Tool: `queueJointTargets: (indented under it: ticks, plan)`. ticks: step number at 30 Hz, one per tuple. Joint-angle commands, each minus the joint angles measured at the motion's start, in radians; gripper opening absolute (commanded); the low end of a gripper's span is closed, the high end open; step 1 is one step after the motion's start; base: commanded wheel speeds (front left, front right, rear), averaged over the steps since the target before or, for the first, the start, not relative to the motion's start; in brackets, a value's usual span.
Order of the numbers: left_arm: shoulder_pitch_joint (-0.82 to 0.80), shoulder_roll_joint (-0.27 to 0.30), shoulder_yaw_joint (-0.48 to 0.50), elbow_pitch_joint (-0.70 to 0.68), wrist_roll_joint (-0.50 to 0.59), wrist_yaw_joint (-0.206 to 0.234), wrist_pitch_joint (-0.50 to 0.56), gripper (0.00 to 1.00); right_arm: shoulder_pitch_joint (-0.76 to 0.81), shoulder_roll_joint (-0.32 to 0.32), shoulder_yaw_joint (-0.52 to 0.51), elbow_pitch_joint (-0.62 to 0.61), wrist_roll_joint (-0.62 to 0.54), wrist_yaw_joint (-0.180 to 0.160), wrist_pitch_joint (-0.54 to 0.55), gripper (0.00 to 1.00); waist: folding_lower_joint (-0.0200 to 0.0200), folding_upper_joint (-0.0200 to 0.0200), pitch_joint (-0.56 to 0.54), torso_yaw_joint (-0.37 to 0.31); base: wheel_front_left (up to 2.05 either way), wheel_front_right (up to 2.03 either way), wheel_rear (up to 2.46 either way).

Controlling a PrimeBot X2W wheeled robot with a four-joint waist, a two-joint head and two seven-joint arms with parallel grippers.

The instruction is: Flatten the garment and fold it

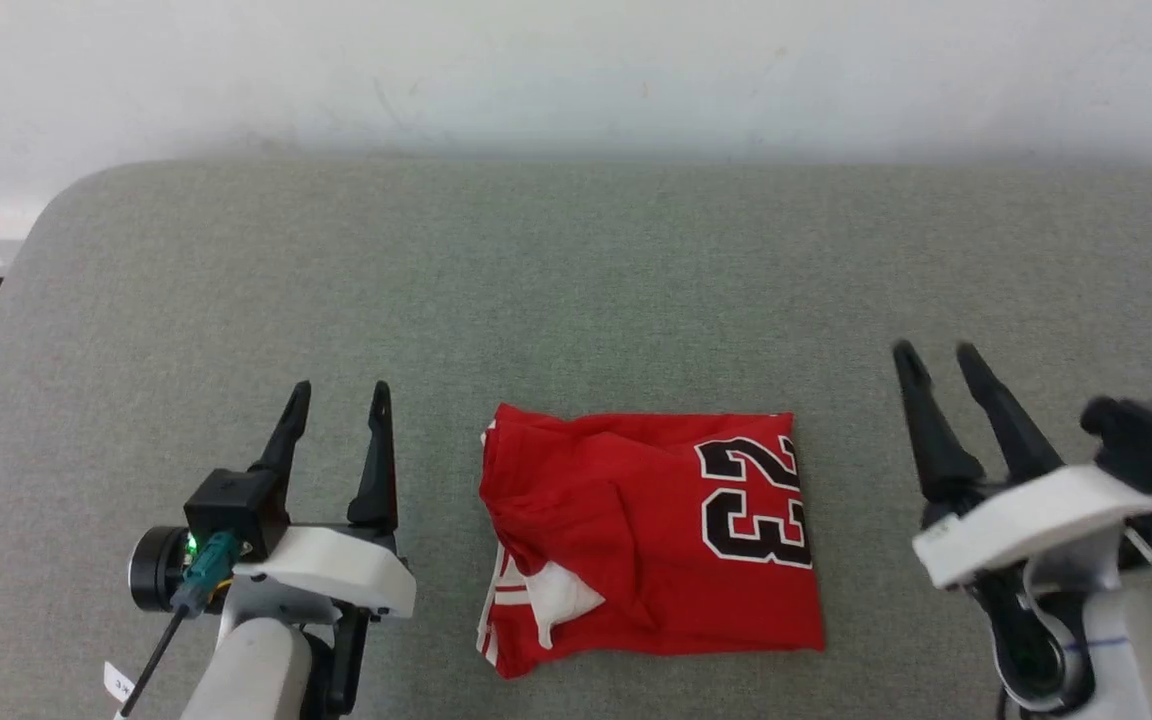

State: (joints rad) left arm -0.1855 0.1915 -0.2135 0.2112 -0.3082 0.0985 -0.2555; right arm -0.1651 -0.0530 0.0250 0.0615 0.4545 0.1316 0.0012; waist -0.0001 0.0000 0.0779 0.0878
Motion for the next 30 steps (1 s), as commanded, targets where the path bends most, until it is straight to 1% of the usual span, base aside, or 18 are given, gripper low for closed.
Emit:
queueJointTargets:
  ticks: [1,5,7,10,20,24,27,28,29,30]
  plan:
    - [0.008,0.005,0.002,-0.006,-0.004,0.006,0.0,1.0,0.022,0.003,-0.018,0.007,0.014,-0.001,0.008,1.0,0.0001,0.0,-0.004,-0.007,0.0,0.0,0.0]
    - [0.007,0.005,-0.006,-0.014,-0.004,0.007,0.004,1.0,0.069,0.003,-0.049,0.064,0.075,-0.001,0.063,1.0,0.0001,0.0,0.0,-0.004,0.0,0.0,0.0]
    - [0.005,0.004,-0.01,-0.015,-0.004,0.008,0.005,1.0,0.077,0.003,-0.041,0.1,0.113,-0.001,0.104,1.0,0.0001,0.0,0.002,0.0,0.0,0.0,0.0]
    - [0.003,0.002,-0.017,-0.014,-0.005,0.005,0.004,1.0,0.078,0.003,-0.019,0.158,0.14,-0.001,0.18,1.0,0.0001,0.0,0.005,0.008,0.0,0.0,0.0]
    - [-0.008,0.0,-0.03,0.0,-0.011,-0.001,0.002,1.0,-0.009,0.003,0.035,0.314,0.08,-0.001,0.422,1.0,0.0001,0.0,0.016,0.043,0.0,0.0,0.0]
    - [-0.011,-0.003,-0.035,0.004,-0.011,0.0,0.001,1.0,-0.059,0.003,0.055,0.387,0.078,-0.001,0.482,1.0,0.0001,0.0,0.023,0.056,0.0,0.0,0.0]
    - [-0.013,-0.004,-0.037,0.01,-0.013,-0.002,0.0,1.0,-0.096,0.003,0.071,0.45,0.081,-0.001,0.507,1.0,0.0001,0.0,0.026,0.064,0.0,0.0,0.0]
    - [-0.013,-0.005,-0.039,0.01,-0.012,-0.002,0.0,1.0,-0.108,0.003,0.078,0.468,0.09,-0.001,0.514,0.75,0.0001,0.0,0.026,0.066,0.0,0.0,0.0]
    - [-0.013,-0.005,-0.04,0.011,-0.012,-0.001,0.0,1.0,-0.12,0.003,0.088,0.483,0.097,-0.001,0.516,0.47,0.0001,0.0,0.026,0.067,0.0,0.0,0.0]
    - [-0.013,-0.006,-0.041,0.012,-0.012,0.0,0.0,1.0,-0.131,0.003,0.099,0.494,0.098,-0.001,0.516,0.35,0.0001,0.0,0.026,0.068,0.0,0.0,0.0]
